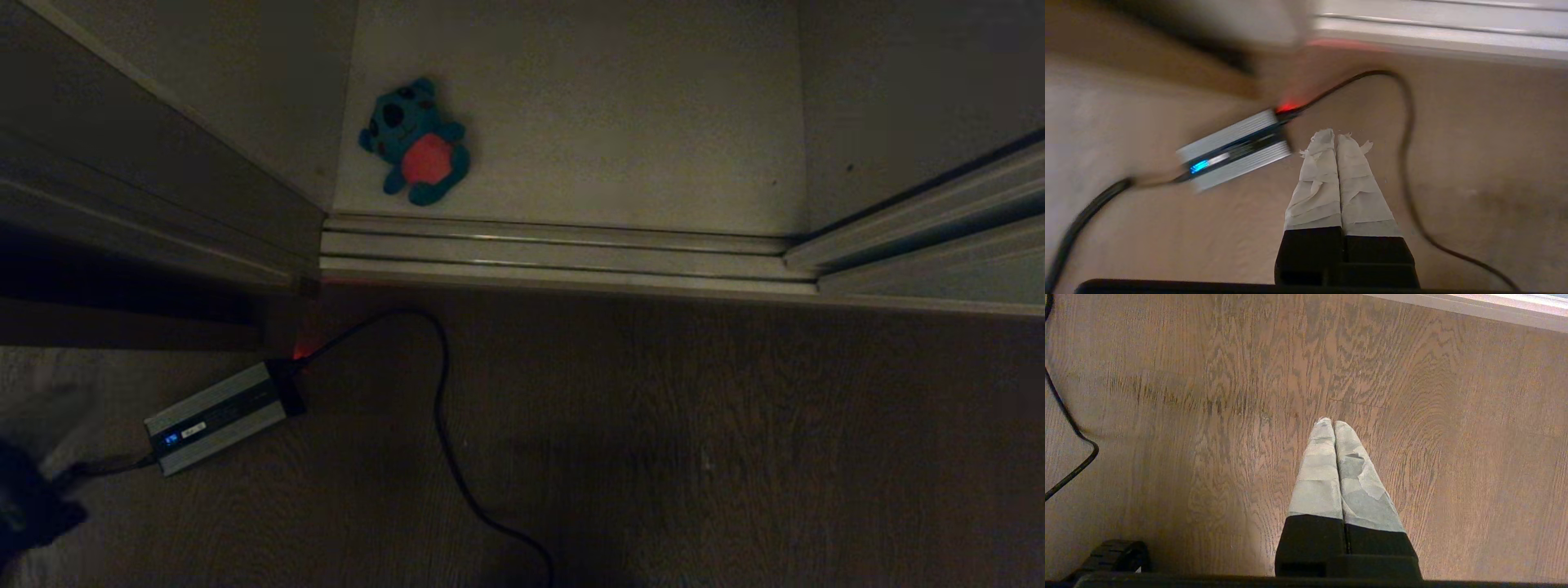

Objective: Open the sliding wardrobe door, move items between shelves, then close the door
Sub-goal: Place the green doll on the lower shelf

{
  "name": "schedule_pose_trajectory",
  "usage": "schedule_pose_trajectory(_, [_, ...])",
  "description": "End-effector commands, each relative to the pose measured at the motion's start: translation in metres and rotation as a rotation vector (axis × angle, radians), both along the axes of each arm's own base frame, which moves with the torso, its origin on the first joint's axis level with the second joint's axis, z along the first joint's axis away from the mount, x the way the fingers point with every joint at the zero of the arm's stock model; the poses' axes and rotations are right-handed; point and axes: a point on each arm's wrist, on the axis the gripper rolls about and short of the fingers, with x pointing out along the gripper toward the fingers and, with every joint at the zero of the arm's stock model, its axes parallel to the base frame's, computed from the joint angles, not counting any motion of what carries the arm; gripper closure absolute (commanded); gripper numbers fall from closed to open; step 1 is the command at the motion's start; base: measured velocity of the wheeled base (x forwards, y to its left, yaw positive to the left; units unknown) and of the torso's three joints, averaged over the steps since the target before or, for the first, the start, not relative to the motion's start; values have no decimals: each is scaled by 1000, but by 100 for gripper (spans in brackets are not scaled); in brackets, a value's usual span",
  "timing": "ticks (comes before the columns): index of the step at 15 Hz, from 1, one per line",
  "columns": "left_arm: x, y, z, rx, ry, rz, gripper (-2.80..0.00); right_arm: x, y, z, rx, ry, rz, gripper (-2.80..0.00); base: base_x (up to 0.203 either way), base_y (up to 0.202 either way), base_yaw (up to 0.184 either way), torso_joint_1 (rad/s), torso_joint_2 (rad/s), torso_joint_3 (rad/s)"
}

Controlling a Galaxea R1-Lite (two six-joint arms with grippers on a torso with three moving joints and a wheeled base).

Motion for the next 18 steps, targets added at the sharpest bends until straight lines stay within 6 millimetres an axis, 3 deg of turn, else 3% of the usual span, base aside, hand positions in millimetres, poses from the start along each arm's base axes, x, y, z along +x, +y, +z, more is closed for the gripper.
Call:
schedule_pose_trajectory(1, [-39, 16, -11, -33, -105, 79, 0, 0, 0, -1, -1, 3, -1, 0, 0, 0, 0, 0, 0, 0])
schedule_pose_trajectory(6, [-83, 24, -36, -43, -200, 248, 0, 0, 0, -1, -1, 3, 1, 0, 0, 0, 0, 0, 0, 0])
schedule_pose_trajectory(10, [-109, 21, -92, 3, -142, 144, 0, 0, 0, -1, -1, 3, -1, 0, 0, 0, 0, 0, 0, 0])
schedule_pose_trajectory(15, [-93, 14, -140, 128, 4, -117, 0, 0, 0, -1, -1, 3, 0, 0, 0, 0, 0, 0, 0, 0])
schedule_pose_trajectory(18, [-91, 14, -145, 92, -3, -150, 0, 0, 0, -1, -1, 3, 1, 0, 0, 0, 0, 0, 0, 0])
